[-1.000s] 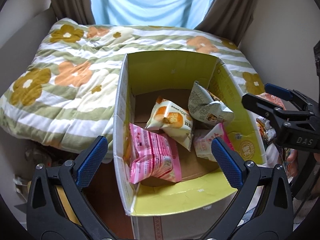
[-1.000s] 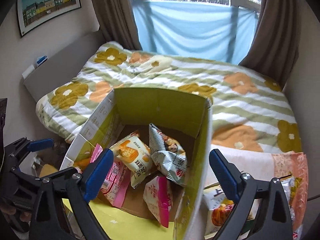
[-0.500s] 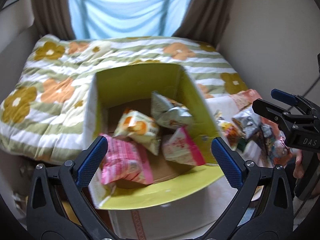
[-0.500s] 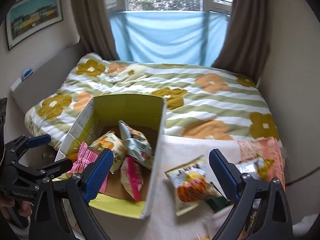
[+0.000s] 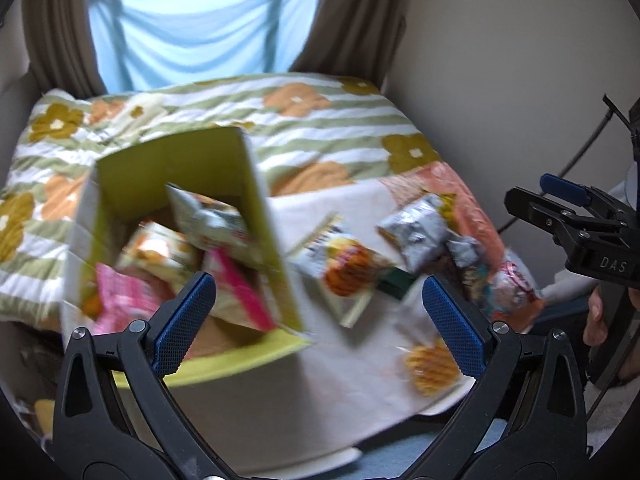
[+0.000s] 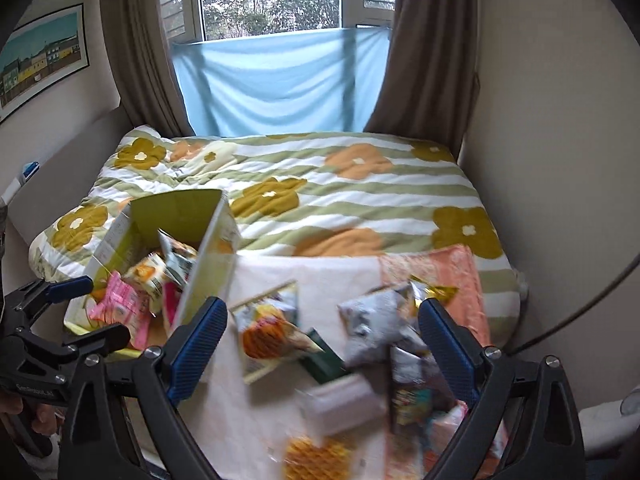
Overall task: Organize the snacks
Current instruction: 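Grasp the white pouch with the left gripper while the right gripper grasps a brown snack bag, then carry the white pouch and brown bag over the box and release them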
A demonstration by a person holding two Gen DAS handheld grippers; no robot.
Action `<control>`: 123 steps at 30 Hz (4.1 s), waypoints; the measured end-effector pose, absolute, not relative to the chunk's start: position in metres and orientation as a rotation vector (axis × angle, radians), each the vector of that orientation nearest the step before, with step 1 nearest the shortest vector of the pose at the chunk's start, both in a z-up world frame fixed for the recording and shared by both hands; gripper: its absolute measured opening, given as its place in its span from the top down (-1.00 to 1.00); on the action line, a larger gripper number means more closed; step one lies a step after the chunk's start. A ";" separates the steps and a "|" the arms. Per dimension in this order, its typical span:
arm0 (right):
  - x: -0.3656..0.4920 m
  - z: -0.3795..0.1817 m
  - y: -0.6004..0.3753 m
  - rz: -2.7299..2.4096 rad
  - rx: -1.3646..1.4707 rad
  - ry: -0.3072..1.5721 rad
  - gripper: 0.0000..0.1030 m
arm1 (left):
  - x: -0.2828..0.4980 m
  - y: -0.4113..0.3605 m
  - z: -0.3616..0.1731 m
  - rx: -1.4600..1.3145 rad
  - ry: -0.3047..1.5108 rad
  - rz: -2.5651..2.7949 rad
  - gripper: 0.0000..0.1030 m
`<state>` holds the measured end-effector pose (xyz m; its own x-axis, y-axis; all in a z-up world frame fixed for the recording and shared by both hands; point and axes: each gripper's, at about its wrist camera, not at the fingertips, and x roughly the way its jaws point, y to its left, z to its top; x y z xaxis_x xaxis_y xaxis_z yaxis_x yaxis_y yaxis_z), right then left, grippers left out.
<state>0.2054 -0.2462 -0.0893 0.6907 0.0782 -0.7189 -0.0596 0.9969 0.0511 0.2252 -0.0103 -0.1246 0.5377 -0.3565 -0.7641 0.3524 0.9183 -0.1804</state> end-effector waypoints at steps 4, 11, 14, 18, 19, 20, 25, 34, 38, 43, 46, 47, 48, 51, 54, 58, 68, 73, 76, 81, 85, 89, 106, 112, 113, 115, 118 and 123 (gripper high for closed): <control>0.194 -0.102 -0.283 0.091 0.038 0.836 -0.85 | 0.208 -0.052 -0.134 0.015 0.936 -0.423 -0.99; 0.193 -0.127 -0.335 0.143 0.053 0.895 -0.85 | 0.191 -0.115 -0.151 0.045 0.952 -0.484 -0.99; 0.198 -0.142 -0.349 0.177 0.054 0.935 -0.85 | 0.193 -0.142 -0.166 0.089 0.983 -0.506 -0.99; 0.204 -0.168 -0.363 0.208 0.047 0.993 -0.85 | 0.199 -0.168 -0.190 0.143 1.016 -0.526 -0.99; 0.207 -0.177 -0.365 0.214 0.045 1.013 -0.85 | 0.202 -0.175 -0.199 0.167 1.023 -0.531 -0.99; 0.210 -0.186 -0.368 0.218 0.044 1.033 -0.85 | 0.204 -0.178 -0.205 0.182 1.030 -0.539 -0.99; 0.225 -0.221 -0.374 0.223 0.072 1.131 -0.85 | 0.215 -0.197 -0.251 0.279 1.079 -0.588 -0.99; 0.245 -0.262 -0.365 0.206 0.019 1.215 -0.85 | 0.225 -0.220 -0.307 0.437 1.106 -0.613 -0.99; 0.247 -0.275 -0.364 0.194 0.013 1.244 -0.85 | 0.224 -0.226 -0.319 0.449 1.110 -0.623 -0.99; 0.249 -0.286 -0.362 0.176 -0.022 1.269 -0.85 | 0.224 -0.234 -0.330 0.455 1.108 -0.630 -0.92; 0.251 -0.287 -0.362 0.182 -0.016 1.270 -0.85 | 0.224 -0.237 -0.335 0.474 1.102 -0.604 -0.89; 0.251 -0.287 -0.361 0.183 -0.017 1.271 -0.85 | 0.224 -0.237 -0.335 0.470 1.101 -0.602 -0.86; 0.251 -0.288 -0.361 0.185 -0.013 1.275 -0.85 | 0.225 -0.236 -0.335 0.465 1.099 -0.601 -0.78; 0.252 -0.290 -0.362 0.188 0.000 1.276 -0.85 | 0.227 -0.234 -0.334 0.448 1.104 -0.604 -0.60; 0.254 -0.292 -0.363 0.194 0.004 1.284 -0.85 | 0.226 -0.234 -0.333 0.456 1.097 -0.606 -0.49; 0.259 -0.296 -0.362 0.194 0.014 1.296 -0.89 | 0.227 -0.235 -0.331 0.441 1.110 -0.600 -0.38; 0.261 -0.301 -0.364 0.172 0.033 1.304 -0.68 | 0.237 -0.233 -0.331 0.398 1.137 -0.581 -0.34; 0.256 -0.294 -0.376 0.176 0.099 1.296 -0.55 | 0.239 -0.230 -0.326 0.378 1.148 -0.583 -0.33; 0.252 -0.285 -0.379 0.179 0.128 1.268 -0.54 | 0.238 -0.231 -0.319 0.378 1.141 -0.582 -0.33; 0.246 -0.264 -0.384 0.176 0.148 1.219 -0.54 | 0.237 -0.230 -0.302 0.370 1.123 -0.575 -0.33; 0.243 -0.244 -0.385 0.177 0.171 1.177 -0.54 | 0.233 -0.224 -0.284 0.337 1.118 -0.560 -0.33; 0.242 -0.221 -0.380 0.175 0.176 1.139 -0.54 | 0.232 -0.212 -0.260 0.276 1.107 -0.546 -0.33; 0.259 -0.115 -0.274 0.313 0.158 0.910 -0.54 | 0.254 -0.046 -0.130 0.036 0.936 -0.315 -0.33; 0.275 -0.105 -0.199 0.394 0.125 0.896 -0.54 | 0.276 0.040 -0.121 -0.029 0.951 -0.218 -0.33; 0.278 -0.106 -0.192 0.401 0.122 0.899 -0.54 | 0.279 0.055 -0.123 -0.035 0.954 -0.200 -0.33; 0.286 -0.110 -0.166 0.423 0.120 0.913 -0.54 | 0.284 0.078 -0.129 -0.040 0.964 -0.176 -0.33; 0.291 -0.115 -0.139 0.445 0.115 0.928 -0.54 | 0.291 0.111 -0.144 -0.062 0.988 -0.150 -0.33; 0.295 -0.124 -0.096 0.470 0.097 0.951 -0.54 | 0.299 0.149 -0.172 -0.081 1.035 -0.135 -0.33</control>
<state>0.2951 -0.0962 -0.1236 0.4889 0.4280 -0.7601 -0.3439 0.8954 0.2829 0.2995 0.1489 -0.1724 0.5036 -0.1494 -0.8509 0.0734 0.9888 -0.1302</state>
